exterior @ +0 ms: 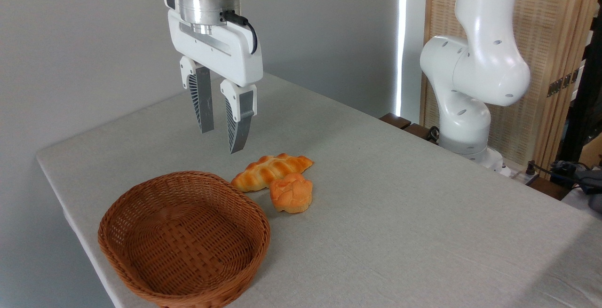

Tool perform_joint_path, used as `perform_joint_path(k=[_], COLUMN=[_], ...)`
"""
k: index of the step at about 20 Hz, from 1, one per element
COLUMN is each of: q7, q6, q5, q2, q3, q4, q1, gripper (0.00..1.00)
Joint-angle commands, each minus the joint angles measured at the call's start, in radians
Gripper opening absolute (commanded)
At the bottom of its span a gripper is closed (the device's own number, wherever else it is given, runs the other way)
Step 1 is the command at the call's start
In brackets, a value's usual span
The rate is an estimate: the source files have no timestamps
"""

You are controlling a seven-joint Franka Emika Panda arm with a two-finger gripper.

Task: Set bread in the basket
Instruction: 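Lower the open gripper down onto the braided golden bread roll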

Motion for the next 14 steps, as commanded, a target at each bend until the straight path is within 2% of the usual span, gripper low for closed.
perform_joint_path(k=[1, 4, 9, 14], q7=[0.017, 0.017, 0.023, 0.028], q6=[-0.063, -0.131, -0.201, -0.198], q5=[-0.004, -0.004, -0.002, 0.007], q2=[-0.008, -0.008, -0.043, -0.072], q3=[-0.013, -0.045, -0.048, -0.048], q4=[0.000, -0.003, -0.049, -0.186], q1=[0.000, -0.010, -0.027, -0.093], gripper=[1.00, 1.00, 1.00, 1.00])
